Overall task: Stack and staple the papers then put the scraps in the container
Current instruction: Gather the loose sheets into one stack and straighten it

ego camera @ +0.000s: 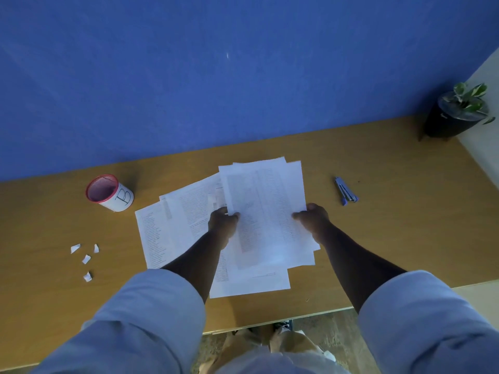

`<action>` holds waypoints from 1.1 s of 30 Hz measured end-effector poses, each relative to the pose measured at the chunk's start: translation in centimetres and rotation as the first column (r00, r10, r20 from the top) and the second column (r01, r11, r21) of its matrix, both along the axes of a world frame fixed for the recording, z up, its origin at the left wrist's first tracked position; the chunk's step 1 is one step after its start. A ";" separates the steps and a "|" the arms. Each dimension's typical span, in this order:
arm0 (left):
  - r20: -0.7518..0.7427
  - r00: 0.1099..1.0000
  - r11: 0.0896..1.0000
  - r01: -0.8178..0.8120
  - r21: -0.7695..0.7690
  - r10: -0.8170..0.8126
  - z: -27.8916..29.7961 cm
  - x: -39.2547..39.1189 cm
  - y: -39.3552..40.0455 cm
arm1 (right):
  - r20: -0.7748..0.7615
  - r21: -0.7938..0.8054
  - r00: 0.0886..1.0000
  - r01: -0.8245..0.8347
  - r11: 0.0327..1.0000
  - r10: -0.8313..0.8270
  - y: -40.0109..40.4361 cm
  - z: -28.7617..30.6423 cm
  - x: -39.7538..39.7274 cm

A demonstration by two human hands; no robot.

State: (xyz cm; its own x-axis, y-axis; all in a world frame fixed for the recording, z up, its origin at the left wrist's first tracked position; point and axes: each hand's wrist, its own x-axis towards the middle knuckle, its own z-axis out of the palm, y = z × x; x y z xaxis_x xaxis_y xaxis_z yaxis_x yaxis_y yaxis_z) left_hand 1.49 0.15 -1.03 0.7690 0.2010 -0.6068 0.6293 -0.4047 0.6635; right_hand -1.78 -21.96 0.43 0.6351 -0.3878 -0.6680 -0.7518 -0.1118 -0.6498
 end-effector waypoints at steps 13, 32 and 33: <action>0.529 0.838 0.974 -0.008 -0.227 0.130 4.9 2.3 -1.6 | 0.443 0.068 0.895 0.033 0.997 -0.059 0.9 4.8 2.9; 0.508 0.861 0.985 0.099 -0.144 -0.012 4.5 2.1 -1.0 | 0.365 -0.136 0.888 -0.245 0.960 0.278 1.4 3.2 2.1; 0.484 0.874 0.987 0.106 -0.121 -0.034 4.2 1.9 -0.8 | 0.354 -0.148 0.891 -0.247 0.958 0.284 1.5 3.0 2.0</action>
State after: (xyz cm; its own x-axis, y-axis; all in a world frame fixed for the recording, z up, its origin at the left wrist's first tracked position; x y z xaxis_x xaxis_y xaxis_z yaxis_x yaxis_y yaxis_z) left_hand 3.41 -0.65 3.17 0.9811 0.0768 -0.1775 0.1928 -0.3164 0.9288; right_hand 0.26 -20.51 3.39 0.9161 -0.2206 -0.3348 -0.3947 -0.3498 -0.8496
